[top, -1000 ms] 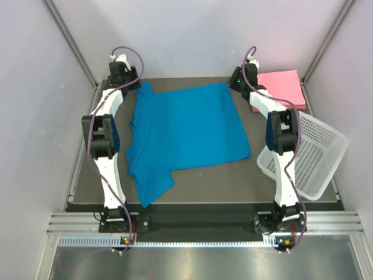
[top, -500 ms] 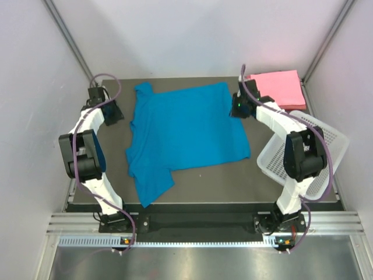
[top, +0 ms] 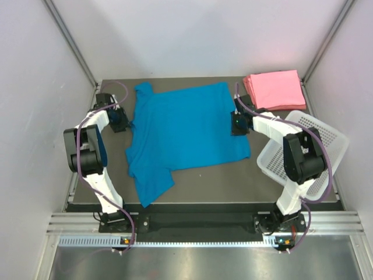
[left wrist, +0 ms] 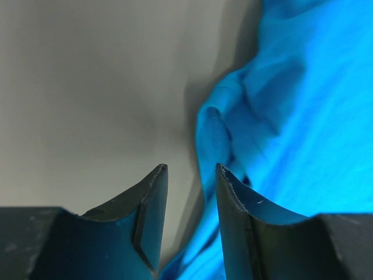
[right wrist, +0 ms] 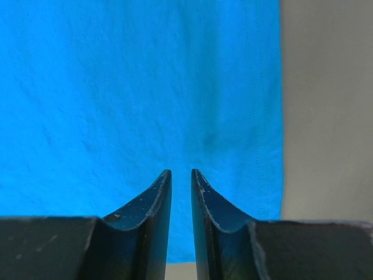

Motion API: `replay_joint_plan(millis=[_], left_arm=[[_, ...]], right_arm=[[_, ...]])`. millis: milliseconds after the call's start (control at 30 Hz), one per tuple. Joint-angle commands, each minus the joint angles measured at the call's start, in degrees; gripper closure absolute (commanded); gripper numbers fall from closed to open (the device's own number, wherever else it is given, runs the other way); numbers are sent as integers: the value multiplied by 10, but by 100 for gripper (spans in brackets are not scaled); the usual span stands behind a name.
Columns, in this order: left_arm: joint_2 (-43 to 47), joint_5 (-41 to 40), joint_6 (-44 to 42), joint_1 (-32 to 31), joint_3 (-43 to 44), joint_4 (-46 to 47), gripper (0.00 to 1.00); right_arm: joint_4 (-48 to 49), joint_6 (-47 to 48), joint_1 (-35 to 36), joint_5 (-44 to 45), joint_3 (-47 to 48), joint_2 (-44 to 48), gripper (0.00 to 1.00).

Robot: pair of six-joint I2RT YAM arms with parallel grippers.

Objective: Fold and stack the t-shirts
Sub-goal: Flatten the tshirt out

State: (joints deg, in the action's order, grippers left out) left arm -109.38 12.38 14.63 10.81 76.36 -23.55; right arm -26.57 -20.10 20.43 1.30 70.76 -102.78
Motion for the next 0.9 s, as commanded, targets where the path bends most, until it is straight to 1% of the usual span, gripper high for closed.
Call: replay_joint_plan(millis=[0,133,400,467,500,533,567,633,767,867], left_arm=[[-16,3,-16,2,19,25,57],[-36,1,-19,3,23,40,57],[-78,4,-25,1,75,43,60],[-85,12,-27,1,85,42,67],[-89,13,-28,1,88,43,72],[-89,12,-29,1,91,40,84],[-89,10,-33,2,97,40,90],[-88,-11,-36,1,107,35,100],[-95,-41,-40,2,161,29,100],[-115,-28,-33,2,204,28,100]], right_arm=[[20,9,4,24,6,18,80],[17,9,4,44,-4,14,80],[5,19,4,79,-10,9,80],[5,19,4,79,-8,5,80],[5,18,3,79,-5,3,80],[4,19,3,79,-5,-1,80],[5,17,3,79,-4,-3,80],[5,16,3,80,-4,-7,80],[7,12,3,82,-6,-17,81],[9,13,3,83,-8,-29,82]])
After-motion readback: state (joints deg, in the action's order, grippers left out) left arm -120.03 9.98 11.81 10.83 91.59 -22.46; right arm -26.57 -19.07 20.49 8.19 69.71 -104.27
